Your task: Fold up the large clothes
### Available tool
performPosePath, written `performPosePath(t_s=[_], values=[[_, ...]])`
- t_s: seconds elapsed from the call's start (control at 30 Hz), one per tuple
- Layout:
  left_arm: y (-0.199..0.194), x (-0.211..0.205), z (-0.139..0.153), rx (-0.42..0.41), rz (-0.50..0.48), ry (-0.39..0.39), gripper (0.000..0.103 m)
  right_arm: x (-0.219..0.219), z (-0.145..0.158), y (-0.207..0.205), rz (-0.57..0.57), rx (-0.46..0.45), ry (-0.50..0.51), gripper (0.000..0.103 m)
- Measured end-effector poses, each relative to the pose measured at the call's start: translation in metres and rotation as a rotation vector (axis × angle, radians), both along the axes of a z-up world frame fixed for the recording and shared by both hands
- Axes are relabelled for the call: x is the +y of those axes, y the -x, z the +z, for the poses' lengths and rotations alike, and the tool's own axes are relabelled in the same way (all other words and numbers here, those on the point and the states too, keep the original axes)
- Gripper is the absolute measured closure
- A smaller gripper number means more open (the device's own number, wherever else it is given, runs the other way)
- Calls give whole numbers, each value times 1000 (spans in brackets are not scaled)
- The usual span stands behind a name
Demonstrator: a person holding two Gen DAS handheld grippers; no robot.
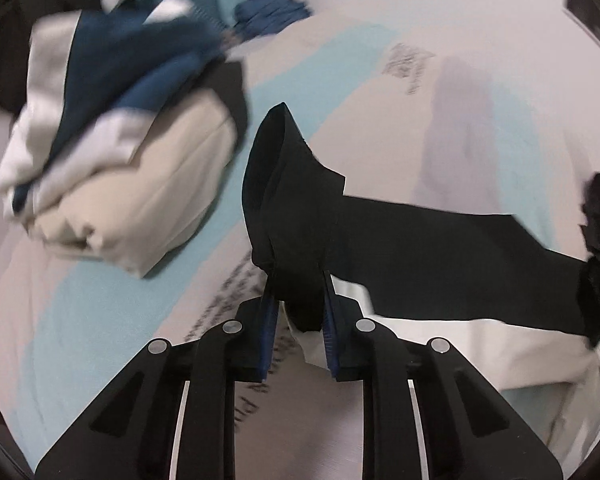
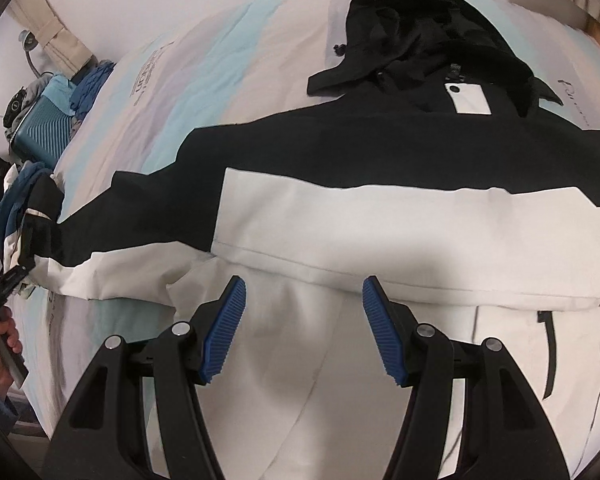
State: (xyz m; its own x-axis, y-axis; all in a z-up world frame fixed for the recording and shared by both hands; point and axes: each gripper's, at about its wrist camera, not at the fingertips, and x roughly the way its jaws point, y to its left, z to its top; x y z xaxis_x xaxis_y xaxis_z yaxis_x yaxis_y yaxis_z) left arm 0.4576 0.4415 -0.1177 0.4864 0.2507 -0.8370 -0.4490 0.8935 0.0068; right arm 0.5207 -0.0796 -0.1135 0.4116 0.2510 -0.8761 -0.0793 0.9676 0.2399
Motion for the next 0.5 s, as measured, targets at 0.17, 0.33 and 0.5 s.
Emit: performPosePath(t_s=[0.17,0.33,0.5], values=[[-9,-52,26,-34,-99,-13,84,-15,3,-4,-15,-1,7,35],[-27,-115,42,-51,-200,18,85,-39,-6,-9,-24,23,40,25],[-42,-185,53,-57,-287,50,85,-78,3,-2,-66,-33,57,14]])
